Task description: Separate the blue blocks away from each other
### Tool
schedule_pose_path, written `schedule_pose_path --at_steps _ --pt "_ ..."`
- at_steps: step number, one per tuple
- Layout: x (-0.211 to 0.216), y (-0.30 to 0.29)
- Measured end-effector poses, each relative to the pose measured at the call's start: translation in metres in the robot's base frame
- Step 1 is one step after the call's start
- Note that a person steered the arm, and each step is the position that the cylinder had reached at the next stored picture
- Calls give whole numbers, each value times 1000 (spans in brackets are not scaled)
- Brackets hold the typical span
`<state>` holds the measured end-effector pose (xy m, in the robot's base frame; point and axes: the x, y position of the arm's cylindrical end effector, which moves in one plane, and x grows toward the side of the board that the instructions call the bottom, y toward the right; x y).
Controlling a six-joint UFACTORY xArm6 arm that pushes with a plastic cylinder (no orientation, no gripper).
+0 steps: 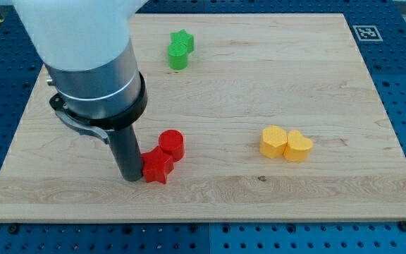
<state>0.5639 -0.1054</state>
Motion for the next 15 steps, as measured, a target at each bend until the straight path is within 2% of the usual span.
schedule_pose_path --at_steps 1,2,3,4,5,6,7,8,9,10,12,13,14,15 --pt "2 -17" --pt "-7 -74" --pt "-41 -135" --pt "-77 -172" --pt "-116 -134" --pt "-113 -127" --pt "-72 -140" --pt "-71 -118" --pt "-94 -72" --pt "-101 -65" --pt "-139 -92" --pt "-143 -46" --pt "-138 -40" --pt "-131 -90"
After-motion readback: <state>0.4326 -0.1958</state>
